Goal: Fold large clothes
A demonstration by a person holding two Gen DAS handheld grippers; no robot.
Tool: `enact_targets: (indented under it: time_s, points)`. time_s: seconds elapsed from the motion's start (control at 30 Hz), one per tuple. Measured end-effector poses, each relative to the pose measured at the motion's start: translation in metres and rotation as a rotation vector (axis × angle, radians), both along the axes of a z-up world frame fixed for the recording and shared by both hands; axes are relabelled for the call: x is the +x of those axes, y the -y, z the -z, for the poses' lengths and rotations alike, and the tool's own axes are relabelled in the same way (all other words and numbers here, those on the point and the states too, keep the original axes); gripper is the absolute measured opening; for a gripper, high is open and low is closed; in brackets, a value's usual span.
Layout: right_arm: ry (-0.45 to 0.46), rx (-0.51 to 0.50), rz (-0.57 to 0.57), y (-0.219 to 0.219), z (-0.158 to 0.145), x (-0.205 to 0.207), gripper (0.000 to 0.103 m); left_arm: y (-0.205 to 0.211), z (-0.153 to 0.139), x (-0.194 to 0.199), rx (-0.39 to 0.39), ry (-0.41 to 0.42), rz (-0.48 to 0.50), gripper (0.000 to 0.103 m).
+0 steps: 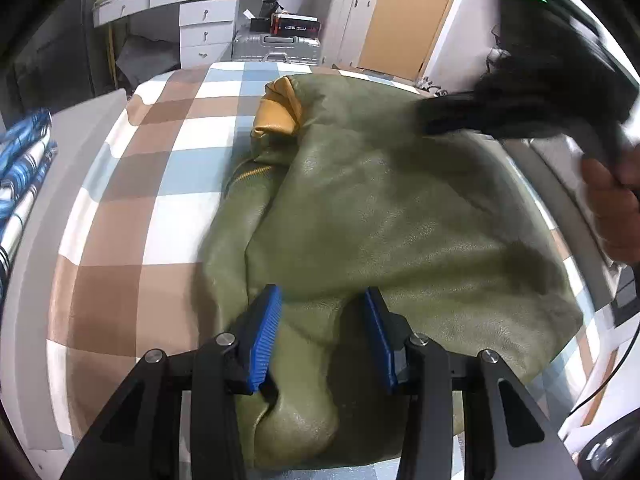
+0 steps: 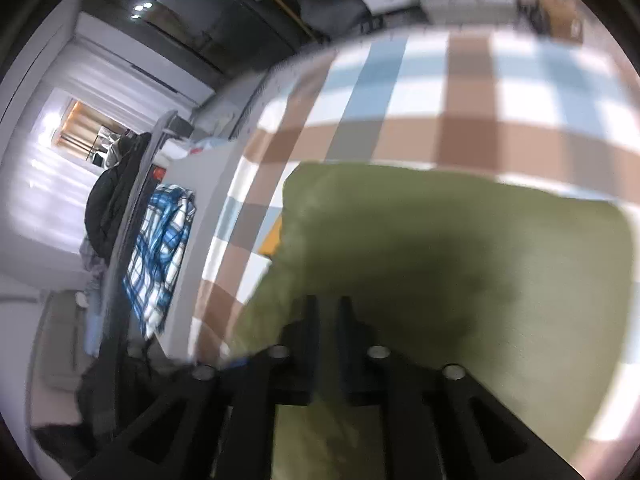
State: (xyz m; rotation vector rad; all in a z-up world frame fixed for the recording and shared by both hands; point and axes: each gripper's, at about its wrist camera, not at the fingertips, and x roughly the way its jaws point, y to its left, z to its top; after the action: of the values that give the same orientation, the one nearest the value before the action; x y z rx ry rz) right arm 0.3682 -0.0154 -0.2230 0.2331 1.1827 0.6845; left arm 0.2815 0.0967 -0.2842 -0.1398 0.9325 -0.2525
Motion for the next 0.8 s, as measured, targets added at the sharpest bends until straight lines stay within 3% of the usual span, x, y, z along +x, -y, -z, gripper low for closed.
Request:
enact_targets:
  time_s: [0.07,0.13,0.23,0.3,0.33,0.37,0.43,0.47,0.57,0.63,0.67,0.7,0.73,0.77,0.8]
  points:
    - [0.016,0.073,0.009,0.031,-0.008,-0.02,0.017,-0.001,0.001,0.0,-0.007,0.003,0.007,0.037]
    - [-0.024,0.119,0.008,0.06,-0.003,-0.042,0.017,0.0,0.001,-0.003,0.001,0.011,0.008,0.037]
    - [-0.028,0.055,-0.011,0.08,0.008,-0.061,0.022,0.002,0.001,-0.007,0.012,0.025,0.011,0.037]
    - [-0.077,-0.006,-0.004,0.084,0.036,-0.063,0.018,0.003,0.001,-0.009,0.009,0.027,0.004,0.037]
    - [-0.067,0.004,0.03,0.089,0.05,-0.062,0.003,0.004,0.0,-0.013,0.015,0.029,0.003,0.037]
    - [-0.067,0.012,0.064,0.093,0.057,-0.06,0.0,0.005,-0.001,-0.014,0.022,0.031,0.001,0.037]
    - [-0.129,0.143,0.136,0.108,0.07,-0.058,0.0,0.008,-0.003,-0.02,0.033,0.029,-0.001,0.037]
    - [-0.128,0.162,0.147,0.11,0.071,-0.06,0.0,0.01,-0.005,-0.019,0.044,0.02,-0.001,0.037]
    - [-0.055,0.068,0.11,0.104,0.051,-0.07,0.001,0.011,-0.015,-0.018,0.052,-0.031,0.003,0.037]
    - [0.003,0.065,0.112,0.109,0.032,-0.079,0.012,0.002,-0.03,-0.022,0.029,-0.045,-0.012,0.038]
    - [0.048,0.096,0.127,0.118,0.02,-0.083,0.022,-0.005,-0.041,-0.025,0.011,-0.027,-0.021,0.042]
    - [0.096,0.117,0.158,0.132,0.011,-0.087,0.033,-0.011,-0.051,-0.027,0.019,-0.002,-0.03,0.058]
    - [0.126,0.106,0.189,0.141,0.007,-0.089,0.06,-0.016,-0.057,-0.026,0.05,0.014,-0.054,0.079]
    - [0.153,0.078,0.223,0.152,0.005,-0.088,0.068,-0.021,-0.062,-0.022,0.094,0.022,-0.089,0.087]
    - [0.152,0.06,0.232,0.158,0.007,-0.084,0.068,-0.028,-0.064,-0.013,0.121,0.016,-0.101,0.092]
